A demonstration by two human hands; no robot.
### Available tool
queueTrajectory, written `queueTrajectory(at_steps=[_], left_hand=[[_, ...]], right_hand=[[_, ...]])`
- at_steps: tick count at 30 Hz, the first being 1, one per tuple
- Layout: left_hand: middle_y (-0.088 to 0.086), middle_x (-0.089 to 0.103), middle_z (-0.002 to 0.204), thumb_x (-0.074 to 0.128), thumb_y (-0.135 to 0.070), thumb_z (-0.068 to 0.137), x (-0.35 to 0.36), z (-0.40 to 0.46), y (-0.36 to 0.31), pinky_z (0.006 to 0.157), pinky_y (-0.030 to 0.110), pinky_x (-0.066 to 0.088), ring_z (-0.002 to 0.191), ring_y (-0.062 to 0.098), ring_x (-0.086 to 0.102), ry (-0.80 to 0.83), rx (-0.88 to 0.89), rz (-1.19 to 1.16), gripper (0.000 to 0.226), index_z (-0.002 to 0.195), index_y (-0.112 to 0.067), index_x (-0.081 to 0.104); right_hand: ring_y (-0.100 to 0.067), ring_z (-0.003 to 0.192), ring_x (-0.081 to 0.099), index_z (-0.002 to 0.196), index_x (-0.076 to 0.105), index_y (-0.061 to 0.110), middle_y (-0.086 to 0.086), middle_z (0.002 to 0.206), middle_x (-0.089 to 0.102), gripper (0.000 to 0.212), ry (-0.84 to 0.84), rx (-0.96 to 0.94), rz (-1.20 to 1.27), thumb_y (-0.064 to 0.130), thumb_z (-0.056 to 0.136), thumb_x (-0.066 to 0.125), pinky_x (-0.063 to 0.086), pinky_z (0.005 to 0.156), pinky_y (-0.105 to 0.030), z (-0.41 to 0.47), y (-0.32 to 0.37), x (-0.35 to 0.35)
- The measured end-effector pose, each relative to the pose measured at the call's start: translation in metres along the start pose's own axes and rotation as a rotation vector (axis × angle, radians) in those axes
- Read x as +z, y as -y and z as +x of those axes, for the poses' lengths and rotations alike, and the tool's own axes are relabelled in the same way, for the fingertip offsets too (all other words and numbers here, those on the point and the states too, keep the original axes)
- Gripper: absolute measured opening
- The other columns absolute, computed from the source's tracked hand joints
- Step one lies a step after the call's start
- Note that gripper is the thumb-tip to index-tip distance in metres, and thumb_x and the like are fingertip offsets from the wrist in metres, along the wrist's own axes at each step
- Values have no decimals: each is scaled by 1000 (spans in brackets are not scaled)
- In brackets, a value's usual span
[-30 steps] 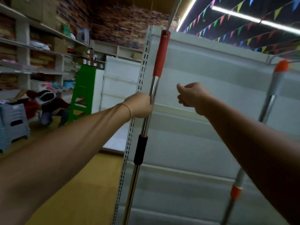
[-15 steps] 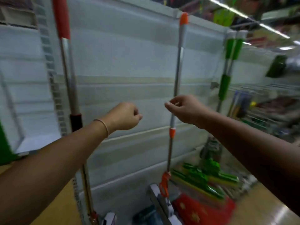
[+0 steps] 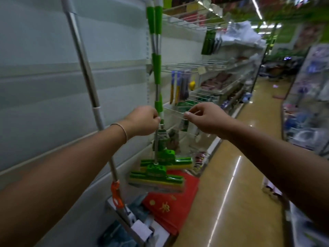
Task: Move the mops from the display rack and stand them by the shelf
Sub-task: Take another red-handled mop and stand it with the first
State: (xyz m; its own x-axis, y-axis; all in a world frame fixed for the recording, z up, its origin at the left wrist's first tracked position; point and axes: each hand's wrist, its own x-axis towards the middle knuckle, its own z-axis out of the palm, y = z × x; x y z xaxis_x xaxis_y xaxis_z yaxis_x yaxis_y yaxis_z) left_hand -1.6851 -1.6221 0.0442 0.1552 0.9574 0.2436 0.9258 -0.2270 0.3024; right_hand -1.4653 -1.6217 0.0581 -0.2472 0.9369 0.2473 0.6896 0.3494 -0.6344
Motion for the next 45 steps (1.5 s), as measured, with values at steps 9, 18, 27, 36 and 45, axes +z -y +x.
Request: queueTrajectory(at_steps=[9,18,27,36,45], left_hand=[[6,58,66,49,-30,95,83,133,-138,57,29,40,64,23,54,0,147,40,38,62,-12,56],[4,54,66,45,-30,97,144,247,-274,52,30,36,61,20,50,-20,294,91,36,64,-16,51],[2,55,68,41,-32,99,191,327,-337,52,28,34,61,16,52,-25,364,9,37,64,-19,50],[2,58,73,40,-35,99,249,426,-356,49,25,32,62,14,52,18,394,-31,32,79,-17,58],[11,63,88,38,-28,99,286,564,-359,64,30,43,80,26,59,72,437,-17,33,92,-7,63]], right_hand=[[-16,91,66,107,69,13,-2,97,70,30,-82,102,-52,39,94,62,59,81,-40,28,-155,-103],[-8,83,61,98,67,19,4,89,64,19,-175,259,-68,37,95,61,48,60,-24,41,-282,-219],[-17,93,63,110,66,17,1,98,65,29,-282,382,-95,40,95,60,55,71,-33,59,-367,-284],[-20,95,65,103,68,19,-2,100,68,23,-354,449,-145,39,94,60,57,83,-43,113,-432,-294],[-12,90,64,111,68,17,1,100,69,27,-413,526,-177,38,95,60,53,70,-29,217,-502,-325]])
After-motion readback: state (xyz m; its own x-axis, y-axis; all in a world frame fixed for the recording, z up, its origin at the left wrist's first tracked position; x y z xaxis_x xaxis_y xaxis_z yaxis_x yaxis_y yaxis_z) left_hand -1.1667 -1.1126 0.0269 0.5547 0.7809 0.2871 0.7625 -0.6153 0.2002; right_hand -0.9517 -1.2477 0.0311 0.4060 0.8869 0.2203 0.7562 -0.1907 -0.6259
